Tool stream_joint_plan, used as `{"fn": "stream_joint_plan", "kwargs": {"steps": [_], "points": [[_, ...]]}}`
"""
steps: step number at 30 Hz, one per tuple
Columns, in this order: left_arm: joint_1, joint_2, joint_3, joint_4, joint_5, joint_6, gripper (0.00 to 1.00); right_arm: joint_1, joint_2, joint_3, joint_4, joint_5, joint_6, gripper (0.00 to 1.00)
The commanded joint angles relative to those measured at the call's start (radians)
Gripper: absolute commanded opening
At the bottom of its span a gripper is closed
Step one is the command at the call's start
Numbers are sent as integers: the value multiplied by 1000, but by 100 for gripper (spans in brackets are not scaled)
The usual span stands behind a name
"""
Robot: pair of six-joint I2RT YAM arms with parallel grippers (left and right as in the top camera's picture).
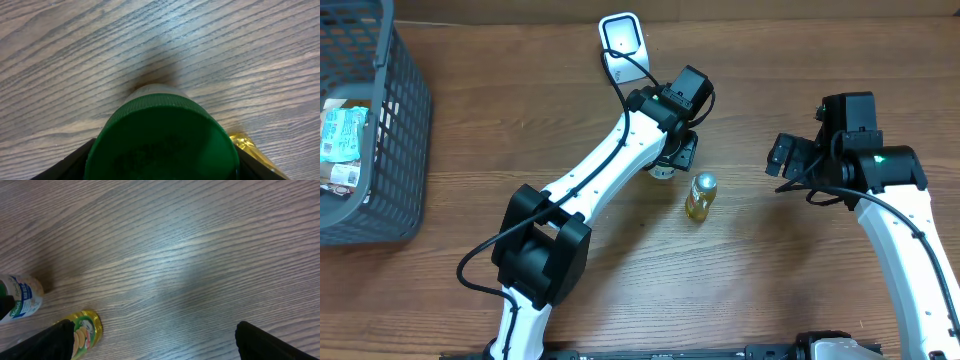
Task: Scan the item barcode
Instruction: 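Place the jar on the table beside the yellow bottle and release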
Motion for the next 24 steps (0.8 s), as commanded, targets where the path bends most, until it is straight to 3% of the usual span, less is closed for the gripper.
{"fn": "stream_joint_plan", "kwargs": {"steps": [1, 12, 14, 15, 24], "points": [[-3, 2, -43, 17, -13, 71, 56, -2, -6, 21, 2, 9, -6, 100], [-3, 2, -146, 121, 40, 133, 65, -2, -6, 21, 2, 9, -6, 100], [-3, 1, -146, 121, 40, 133, 81, -2, -6, 21, 2, 9, -6, 100], [-3, 1, -145, 119, 40, 134, 99, -2, -6, 21, 2, 9, -6, 100], [43, -66, 2, 18, 38, 139, 99, -2, -6, 21, 2, 9, -6, 100]]}}
